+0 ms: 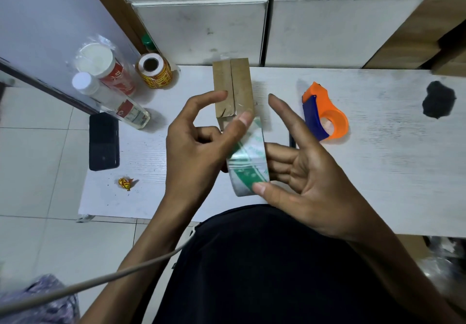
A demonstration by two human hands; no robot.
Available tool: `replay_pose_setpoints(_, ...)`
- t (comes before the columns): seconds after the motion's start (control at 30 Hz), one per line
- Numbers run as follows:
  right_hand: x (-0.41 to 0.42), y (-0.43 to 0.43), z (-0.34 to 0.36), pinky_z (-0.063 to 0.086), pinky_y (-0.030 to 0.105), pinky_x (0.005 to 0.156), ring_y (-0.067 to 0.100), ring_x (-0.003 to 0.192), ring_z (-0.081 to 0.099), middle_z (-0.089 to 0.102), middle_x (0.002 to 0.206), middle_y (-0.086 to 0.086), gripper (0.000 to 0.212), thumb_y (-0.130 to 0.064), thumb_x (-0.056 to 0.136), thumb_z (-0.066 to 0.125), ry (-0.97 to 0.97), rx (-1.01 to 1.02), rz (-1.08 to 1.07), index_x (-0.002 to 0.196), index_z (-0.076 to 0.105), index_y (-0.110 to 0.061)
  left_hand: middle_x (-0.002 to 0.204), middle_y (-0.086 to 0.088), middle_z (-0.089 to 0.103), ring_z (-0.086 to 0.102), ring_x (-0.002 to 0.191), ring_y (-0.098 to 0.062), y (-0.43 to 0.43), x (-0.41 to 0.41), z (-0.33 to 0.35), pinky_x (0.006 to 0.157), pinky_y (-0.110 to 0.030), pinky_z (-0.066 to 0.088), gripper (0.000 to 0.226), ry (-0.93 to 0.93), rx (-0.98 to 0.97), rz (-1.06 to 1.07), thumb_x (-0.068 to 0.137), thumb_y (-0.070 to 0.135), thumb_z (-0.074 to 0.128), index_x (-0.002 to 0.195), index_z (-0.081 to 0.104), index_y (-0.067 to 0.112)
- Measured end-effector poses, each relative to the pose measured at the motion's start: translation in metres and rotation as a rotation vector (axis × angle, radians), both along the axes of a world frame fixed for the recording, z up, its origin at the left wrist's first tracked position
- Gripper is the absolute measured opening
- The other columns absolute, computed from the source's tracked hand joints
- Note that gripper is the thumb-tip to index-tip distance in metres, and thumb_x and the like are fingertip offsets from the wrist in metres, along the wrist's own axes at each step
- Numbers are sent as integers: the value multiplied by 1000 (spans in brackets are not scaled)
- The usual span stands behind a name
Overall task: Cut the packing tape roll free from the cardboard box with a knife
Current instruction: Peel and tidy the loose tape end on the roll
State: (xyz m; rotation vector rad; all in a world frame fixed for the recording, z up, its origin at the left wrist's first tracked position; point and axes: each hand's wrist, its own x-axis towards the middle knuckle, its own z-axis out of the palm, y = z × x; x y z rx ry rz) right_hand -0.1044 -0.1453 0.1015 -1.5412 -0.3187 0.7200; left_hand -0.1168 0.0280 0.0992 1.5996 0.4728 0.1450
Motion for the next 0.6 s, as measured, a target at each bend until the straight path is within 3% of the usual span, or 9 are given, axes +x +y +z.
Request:
replay_pose_setpoints(0.13, -2, 1, 0, 51, 30, 101, 15, 110, 70, 68, 130, 0, 105, 15, 85, 64, 12, 9, 0, 155, 4, -35, 43, -2, 55, 49, 37, -8, 3, 6, 6, 38, -18, 39, 50, 48, 22, -20, 77, 43, 73, 120, 64, 19)
replay_pose_setpoints(0.27, -4, 2, -1, 51, 39, 102, 18, 112, 70, 70, 127, -1, 104, 18, 85, 62, 2, 25, -37, 155, 6, -33, 49, 3, 62, 59, 46, -4, 6, 3, 8, 43, -18, 46, 64, 88, 60, -107, 77, 57, 77, 129, 58, 25)
replay_pose_setpoints(0.37, -4, 1, -1, 52, 33, 101, 17, 112, 70, 71, 125, -1, 104, 21, 84, 61, 6, 29, -81, 155, 7, -33, 64, 7, 63, 66, 57, -12, 13, -5, 7, 51, -20, 52, 90, 107, 21, -262, 59, 49, 84, 139, 46, 33)
replay_pose_setpoints(0.47, -5, 1, 2, 53, 29, 98, 17, 111, 70, 72, 123, -3, 104, 17, 84, 64, -15, 29, -98, 155, 8, -33, 72, 5, 64, 72, 66, -30, 15, -8, 9, 64, -33, 61, 109, 140, 1, -326, 49, 38, 94, 143, 40, 38)
replay_pose_setpoints(0.57, -3, 4, 4, 54, 30, 97, 18, 105, 73, 75, 116, -2, 102, 11, 83, 68, -53, 21, -100, 155, 10, -32, 63, 2, 62, 66, 59, -18, 11, -4, 5, 56, -19, 52, 105, 137, -79, -218, 53, 28, 94, 144, 42, 30)
replay_pose_setpoints(0.6, -2, 4, 4, 54, 29, 96, 19, 102, 73, 76, 112, 1, 102, 11, 84, 69, -83, 7, -96, 156, 9, -30, 65, -6, 65, 67, 62, -20, 9, -4, 3, 58, -17, 52, 104, 140, -113, -179, 53, 29, 94, 144, 42, 28)
